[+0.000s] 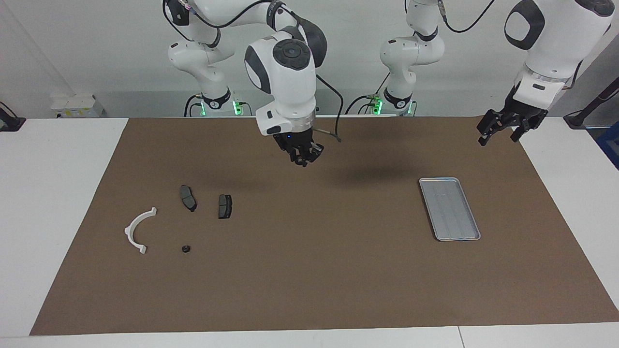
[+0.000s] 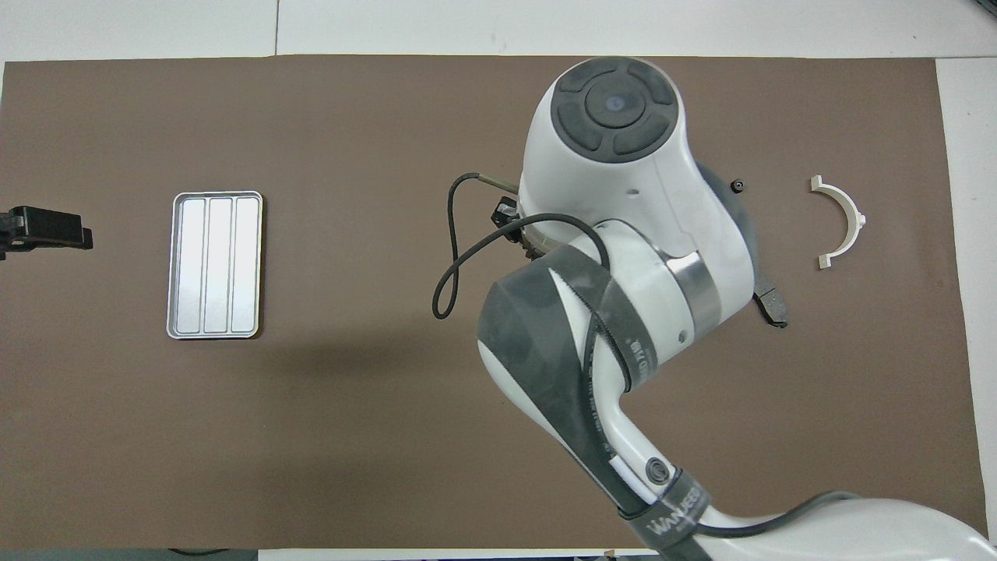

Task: Pick bearing gear from pile to tray
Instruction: 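Carry the bearing with the right gripper to mid-table and release it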

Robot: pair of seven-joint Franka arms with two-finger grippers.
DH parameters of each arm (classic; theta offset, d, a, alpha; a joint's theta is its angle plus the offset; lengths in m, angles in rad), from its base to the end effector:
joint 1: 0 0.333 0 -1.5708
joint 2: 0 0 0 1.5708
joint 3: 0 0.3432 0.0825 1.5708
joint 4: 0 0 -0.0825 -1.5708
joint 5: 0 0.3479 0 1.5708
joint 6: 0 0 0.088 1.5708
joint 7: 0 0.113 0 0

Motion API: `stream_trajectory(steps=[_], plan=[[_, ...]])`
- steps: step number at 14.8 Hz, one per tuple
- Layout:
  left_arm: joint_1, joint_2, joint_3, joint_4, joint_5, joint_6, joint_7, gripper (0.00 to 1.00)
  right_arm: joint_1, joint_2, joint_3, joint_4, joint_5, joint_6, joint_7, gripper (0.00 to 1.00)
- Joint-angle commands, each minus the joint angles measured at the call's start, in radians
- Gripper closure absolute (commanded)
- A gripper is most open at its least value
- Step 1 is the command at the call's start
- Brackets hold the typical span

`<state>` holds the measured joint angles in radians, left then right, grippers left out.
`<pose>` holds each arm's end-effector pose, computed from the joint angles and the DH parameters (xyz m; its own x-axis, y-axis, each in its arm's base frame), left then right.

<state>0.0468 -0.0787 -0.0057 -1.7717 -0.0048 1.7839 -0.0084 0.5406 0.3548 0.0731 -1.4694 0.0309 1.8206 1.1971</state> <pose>0.5081 0.0203 0.6166 0.9946 0.0503 0.0907 0.0500 -0.9987 0.0051 0.5271 0.3657 0.5061 0.8269 -0.5598 -0.0526 -0.5613 -0.8274 -0.0174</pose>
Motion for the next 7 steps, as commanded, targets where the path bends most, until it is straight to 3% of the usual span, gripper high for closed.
stream_trajectory(steps=[1,4,7], plan=[[0.013,-0.038,-0.007,-0.072,0.009,0.052,0.013,0.00,0.030,-0.022,-0.003,-0.153,0.021,0.155,0.067,1.00],[0.010,-0.027,-0.008,-0.074,0.009,0.066,0.007,0.00,0.041,-0.004,-0.003,-0.216,0.020,0.239,0.070,1.00],[0.004,-0.024,-0.008,-0.083,0.009,0.080,0.004,0.00,0.087,0.076,-0.004,-0.221,-0.006,0.311,0.116,1.00]])
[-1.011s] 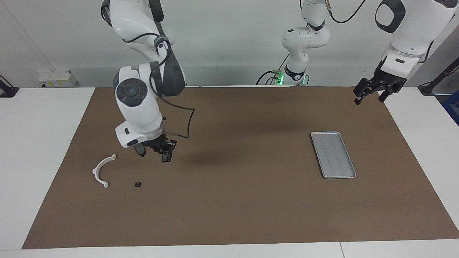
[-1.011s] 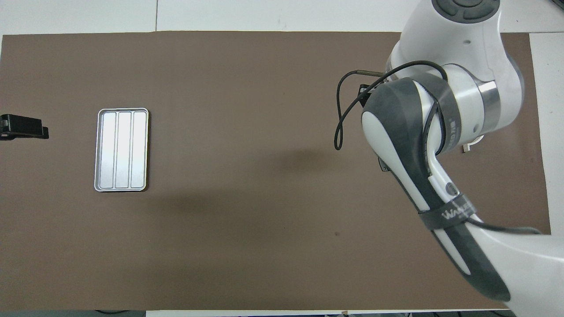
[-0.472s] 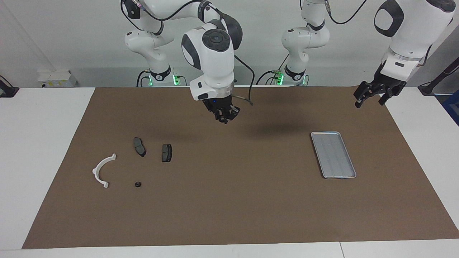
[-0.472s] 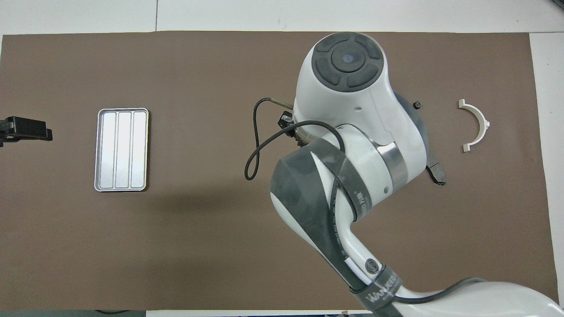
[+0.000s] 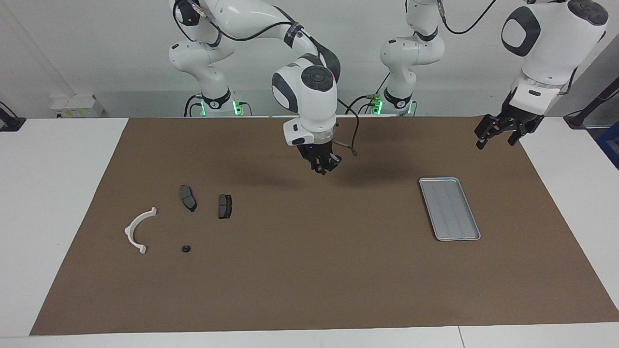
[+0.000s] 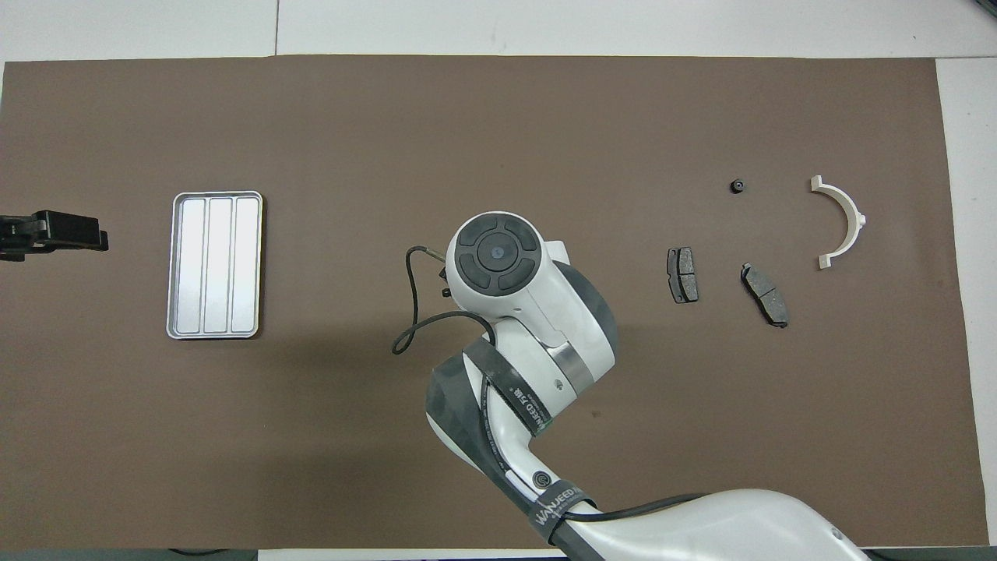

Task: Pick bearing gear from pile to tray
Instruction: 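Carry the bearing with the right gripper to mid-table and release it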

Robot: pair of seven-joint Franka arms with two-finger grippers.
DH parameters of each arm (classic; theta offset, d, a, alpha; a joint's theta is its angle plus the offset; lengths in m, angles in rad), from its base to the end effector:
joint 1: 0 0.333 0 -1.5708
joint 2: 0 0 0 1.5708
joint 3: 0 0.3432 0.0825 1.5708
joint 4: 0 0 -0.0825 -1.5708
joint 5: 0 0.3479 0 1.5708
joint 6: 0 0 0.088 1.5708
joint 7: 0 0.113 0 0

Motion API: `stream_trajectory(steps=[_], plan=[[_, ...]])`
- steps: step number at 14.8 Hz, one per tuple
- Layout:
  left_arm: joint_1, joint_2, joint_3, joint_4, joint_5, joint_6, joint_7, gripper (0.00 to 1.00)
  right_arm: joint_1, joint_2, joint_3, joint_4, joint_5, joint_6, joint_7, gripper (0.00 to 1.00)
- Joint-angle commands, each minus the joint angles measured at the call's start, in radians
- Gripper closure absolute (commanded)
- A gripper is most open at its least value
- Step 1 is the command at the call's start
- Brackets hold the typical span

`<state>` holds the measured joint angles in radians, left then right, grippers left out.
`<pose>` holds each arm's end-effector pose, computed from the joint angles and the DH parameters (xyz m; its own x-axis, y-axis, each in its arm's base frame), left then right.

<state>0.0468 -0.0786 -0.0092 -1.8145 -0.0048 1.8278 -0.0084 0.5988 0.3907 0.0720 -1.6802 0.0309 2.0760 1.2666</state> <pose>0.5097 0.0186 0.6014 0.9947 0.0470 0.0917 0.0468 -0.9989 0.0048 0.5040 0.3950 0.4126 0.8154 -0.5767 -0.0504 -0.5782 -0.8156 -0.0215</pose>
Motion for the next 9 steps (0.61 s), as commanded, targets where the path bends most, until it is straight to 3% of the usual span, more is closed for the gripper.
stream_trajectory(steps=[1,9], plan=[[0.004,-0.024,-0.005,-0.048,0.009,0.036,0.004,0.00,0.041,0.066,-0.003,-0.010,-0.025,0.084,0.057,1.00],[-0.002,-0.021,-0.005,-0.072,0.009,0.068,-0.007,0.00,0.050,0.140,-0.003,-0.016,-0.051,0.182,0.092,1.00]])
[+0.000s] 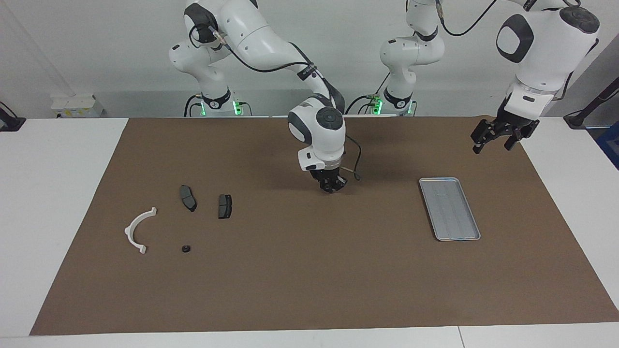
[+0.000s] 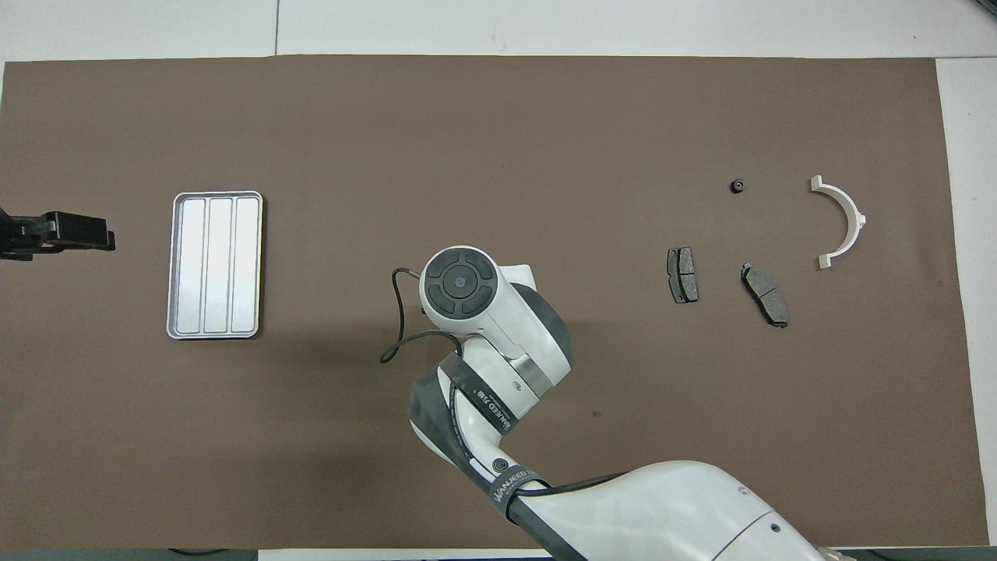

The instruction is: Pick bearing gear from pile to tray

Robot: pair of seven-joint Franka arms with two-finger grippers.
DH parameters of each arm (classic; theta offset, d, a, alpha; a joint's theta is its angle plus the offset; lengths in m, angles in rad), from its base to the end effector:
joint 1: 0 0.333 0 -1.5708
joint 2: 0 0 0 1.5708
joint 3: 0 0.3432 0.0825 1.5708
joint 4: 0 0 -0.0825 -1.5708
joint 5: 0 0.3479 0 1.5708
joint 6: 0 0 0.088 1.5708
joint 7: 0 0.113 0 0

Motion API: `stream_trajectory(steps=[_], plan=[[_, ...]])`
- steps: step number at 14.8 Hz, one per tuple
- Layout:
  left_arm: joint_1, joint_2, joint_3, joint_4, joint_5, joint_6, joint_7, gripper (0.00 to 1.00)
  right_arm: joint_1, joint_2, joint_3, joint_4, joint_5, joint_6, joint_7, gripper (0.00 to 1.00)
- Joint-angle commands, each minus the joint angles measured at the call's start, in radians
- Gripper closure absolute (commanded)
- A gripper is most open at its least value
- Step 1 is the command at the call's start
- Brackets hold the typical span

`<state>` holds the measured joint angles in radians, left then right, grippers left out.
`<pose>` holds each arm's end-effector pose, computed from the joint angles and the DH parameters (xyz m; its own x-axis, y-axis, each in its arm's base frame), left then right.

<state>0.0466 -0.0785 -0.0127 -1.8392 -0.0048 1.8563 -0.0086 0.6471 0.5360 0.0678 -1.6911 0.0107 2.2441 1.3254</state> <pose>0.5107 0.0167 0.5929 0.9945 0.0436 0.0954 0.0434 -0.9990 0.0045 0.5037 0.4297 0.3282 0.8096 -0.5858 -0.0375 -0.5868 -0.8092 -0.0277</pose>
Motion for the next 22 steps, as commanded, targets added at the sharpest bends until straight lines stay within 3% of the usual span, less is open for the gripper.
stream_trajectory(steps=[1,2,3,5,7,10,14,17,18,20,22], plan=[[-0.004,-0.021,-0.003,-0.048,0.009,0.041,-0.014,0.00,0.002,-0.004,0.001,-0.005,-0.031,0.014,0.035,1.00],[-0.005,-0.021,-0.004,-0.046,0.009,0.041,-0.030,0.00,0.002,-0.005,0.001,-0.005,-0.031,0.014,0.040,1.00],[-0.017,-0.020,-0.006,-0.045,0.009,0.041,-0.042,0.00,0.002,-0.005,0.001,-0.005,-0.031,0.014,0.047,0.74],[-0.034,-0.020,-0.004,-0.043,0.009,0.041,-0.060,0.00,0.003,-0.005,0.000,-0.001,-0.031,0.000,0.058,0.00],[-0.037,-0.020,-0.007,-0.046,0.009,0.041,-0.063,0.00,-0.001,-0.010,-0.005,0.025,-0.032,-0.052,0.060,0.00],[-0.091,-0.018,-0.007,-0.046,0.009,0.040,-0.154,0.00,-0.075,-0.020,-0.008,0.170,-0.034,-0.216,0.028,0.00],[-0.131,-0.007,-0.012,-0.045,0.009,0.041,-0.200,0.00,-0.266,-0.111,-0.003,0.243,-0.020,-0.369,-0.381,0.00],[-0.357,0.150,-0.013,0.012,0.112,0.072,-0.498,0.00,-0.406,-0.136,-0.008,0.240,-0.031,-0.416,-0.731,0.00],[-0.411,0.169,-0.013,0.008,0.111,0.098,-0.590,0.00,-0.453,-0.136,-0.008,0.229,-0.031,-0.405,-0.818,0.00],[-0.500,0.187,-0.018,-0.023,0.080,0.142,-0.672,0.00,-0.535,-0.134,-0.009,0.197,-0.034,-0.382,-0.919,0.00],[-0.579,0.262,-0.016,-0.025,0.055,0.220,-0.778,0.00,-0.592,-0.133,-0.009,0.154,-0.053,-0.328,-0.936,0.00]])
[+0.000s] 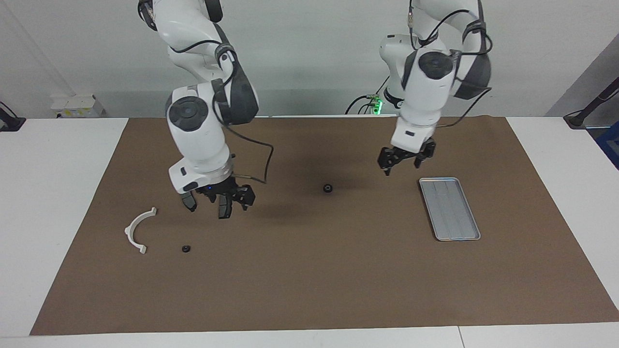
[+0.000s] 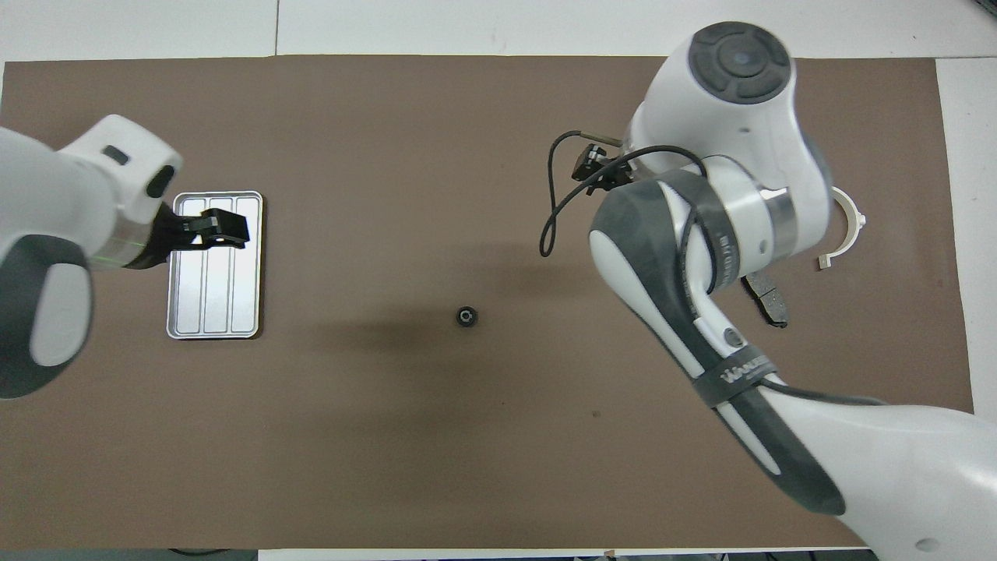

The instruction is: Pick bearing gear from pile to tray

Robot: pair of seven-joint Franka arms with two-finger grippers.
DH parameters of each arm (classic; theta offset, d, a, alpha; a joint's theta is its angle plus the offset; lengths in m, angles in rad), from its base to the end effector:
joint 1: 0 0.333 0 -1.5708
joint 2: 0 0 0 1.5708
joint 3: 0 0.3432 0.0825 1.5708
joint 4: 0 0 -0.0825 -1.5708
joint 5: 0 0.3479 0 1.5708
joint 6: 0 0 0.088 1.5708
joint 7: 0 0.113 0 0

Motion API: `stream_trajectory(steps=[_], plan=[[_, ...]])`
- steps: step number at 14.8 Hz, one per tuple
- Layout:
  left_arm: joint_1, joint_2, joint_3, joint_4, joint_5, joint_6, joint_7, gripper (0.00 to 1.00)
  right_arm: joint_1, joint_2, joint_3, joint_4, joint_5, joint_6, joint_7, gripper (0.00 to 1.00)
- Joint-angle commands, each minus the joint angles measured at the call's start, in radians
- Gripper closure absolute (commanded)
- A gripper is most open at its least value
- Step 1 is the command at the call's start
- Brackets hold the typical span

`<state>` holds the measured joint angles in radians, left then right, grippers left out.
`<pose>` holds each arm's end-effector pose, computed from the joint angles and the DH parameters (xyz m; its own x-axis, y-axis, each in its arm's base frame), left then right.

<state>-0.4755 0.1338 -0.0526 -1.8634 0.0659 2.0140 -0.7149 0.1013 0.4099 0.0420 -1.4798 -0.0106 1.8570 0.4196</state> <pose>0.4937 -0.2816 0.4820 0.9863 0.1580 0.0471 0.1595 -0.9868 -0.0293 0.6469 0.0879 0.4685 0.9615 -0.2728 -0.0322 -0.2727 -0.9621 0.0071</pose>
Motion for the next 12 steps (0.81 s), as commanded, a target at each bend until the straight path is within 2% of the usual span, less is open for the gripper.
stream_trajectory(steps=[1,4,9,12], plan=[[-0.067,0.075,0.022,-0.002,-0.015,0.087,-0.108,0.00,-0.066,-0.003,0.018,-0.082,-0.055,0.098,-0.030,0.00],[-0.112,0.089,0.022,-0.075,-0.017,0.168,-0.172,0.00,-0.100,0.007,0.016,-0.148,-0.095,0.208,-0.030,0.00],[-0.146,0.104,0.020,-0.167,-0.067,0.299,-0.179,0.00,-0.152,0.118,0.016,-0.148,-0.097,0.319,-0.027,0.00],[-0.175,0.107,0.020,-0.178,-0.113,0.313,-0.179,0.00,-0.163,0.132,0.016,-0.146,-0.097,0.341,-0.018,0.00]])
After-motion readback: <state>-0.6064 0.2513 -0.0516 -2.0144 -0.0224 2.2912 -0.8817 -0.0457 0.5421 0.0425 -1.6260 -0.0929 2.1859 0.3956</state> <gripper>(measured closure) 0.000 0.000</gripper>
